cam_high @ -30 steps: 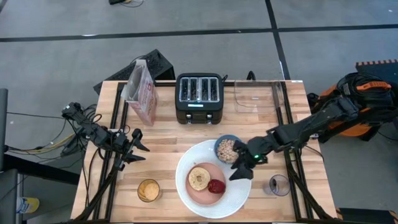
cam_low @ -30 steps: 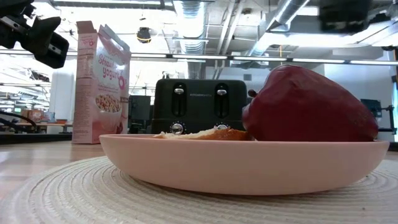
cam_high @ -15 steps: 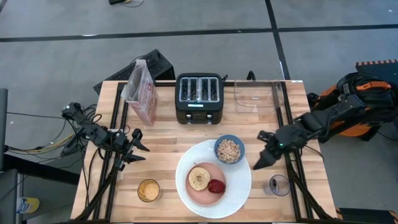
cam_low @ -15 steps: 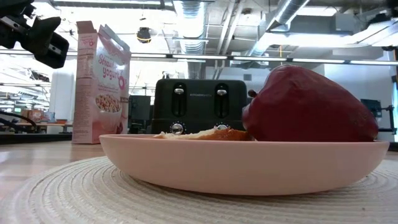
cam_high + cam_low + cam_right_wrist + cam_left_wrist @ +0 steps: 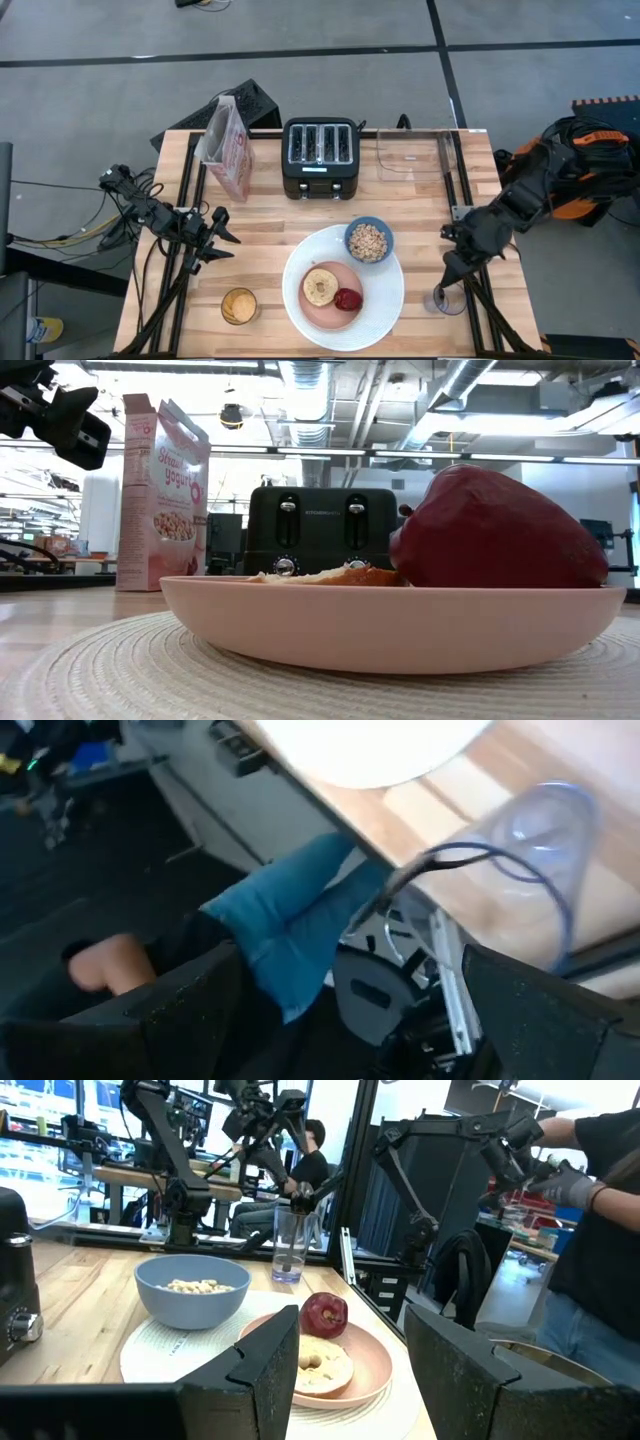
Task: Arrange a breakfast setting
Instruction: Remove the silver spoon from the glass cup and place it on the right side of the white table mat
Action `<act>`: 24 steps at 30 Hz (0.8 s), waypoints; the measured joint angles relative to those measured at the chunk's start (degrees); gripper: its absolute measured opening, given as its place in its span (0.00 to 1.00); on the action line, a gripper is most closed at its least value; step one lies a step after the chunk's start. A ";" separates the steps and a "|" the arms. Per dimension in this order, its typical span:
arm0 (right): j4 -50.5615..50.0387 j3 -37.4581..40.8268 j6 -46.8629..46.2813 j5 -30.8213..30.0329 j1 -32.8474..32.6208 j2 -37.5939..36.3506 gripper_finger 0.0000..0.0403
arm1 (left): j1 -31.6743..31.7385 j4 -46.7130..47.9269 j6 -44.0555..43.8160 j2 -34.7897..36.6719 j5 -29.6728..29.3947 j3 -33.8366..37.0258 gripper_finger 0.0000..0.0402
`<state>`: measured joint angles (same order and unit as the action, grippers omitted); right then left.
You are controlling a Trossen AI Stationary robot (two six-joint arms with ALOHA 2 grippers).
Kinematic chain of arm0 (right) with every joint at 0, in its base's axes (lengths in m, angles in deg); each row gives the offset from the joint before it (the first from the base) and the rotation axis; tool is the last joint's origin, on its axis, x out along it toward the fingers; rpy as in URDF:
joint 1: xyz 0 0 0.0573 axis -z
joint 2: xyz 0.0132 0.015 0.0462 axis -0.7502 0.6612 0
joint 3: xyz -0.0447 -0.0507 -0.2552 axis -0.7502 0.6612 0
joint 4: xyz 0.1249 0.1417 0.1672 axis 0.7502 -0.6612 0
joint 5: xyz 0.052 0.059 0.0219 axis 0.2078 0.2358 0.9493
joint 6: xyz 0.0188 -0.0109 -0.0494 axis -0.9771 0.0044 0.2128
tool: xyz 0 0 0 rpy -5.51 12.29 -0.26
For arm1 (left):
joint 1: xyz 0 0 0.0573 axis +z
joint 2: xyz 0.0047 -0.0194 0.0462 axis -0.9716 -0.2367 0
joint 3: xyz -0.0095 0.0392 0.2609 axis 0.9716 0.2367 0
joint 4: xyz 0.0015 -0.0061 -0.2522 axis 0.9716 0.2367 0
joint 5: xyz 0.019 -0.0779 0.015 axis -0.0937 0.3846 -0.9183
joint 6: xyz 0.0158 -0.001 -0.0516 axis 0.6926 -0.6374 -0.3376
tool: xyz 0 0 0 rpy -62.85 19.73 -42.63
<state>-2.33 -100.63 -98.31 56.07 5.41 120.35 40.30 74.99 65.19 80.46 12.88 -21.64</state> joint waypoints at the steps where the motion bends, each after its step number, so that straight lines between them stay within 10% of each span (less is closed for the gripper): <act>1: -0.88 -0.11 -1.62 -1.28 -0.98 0.21 0.99 | -0.02 0.00 0.02 0.02 0.02 0.00 0.42; 24: -0.37 -0.17 -18.59 -9.03 -8.19 13.64 0.96 | -0.02 0.00 0.02 0.02 0.00 0.00 0.42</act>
<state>-2.71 -100.80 -116.90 47.05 -2.79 133.99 40.28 74.99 65.21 80.48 12.88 -21.64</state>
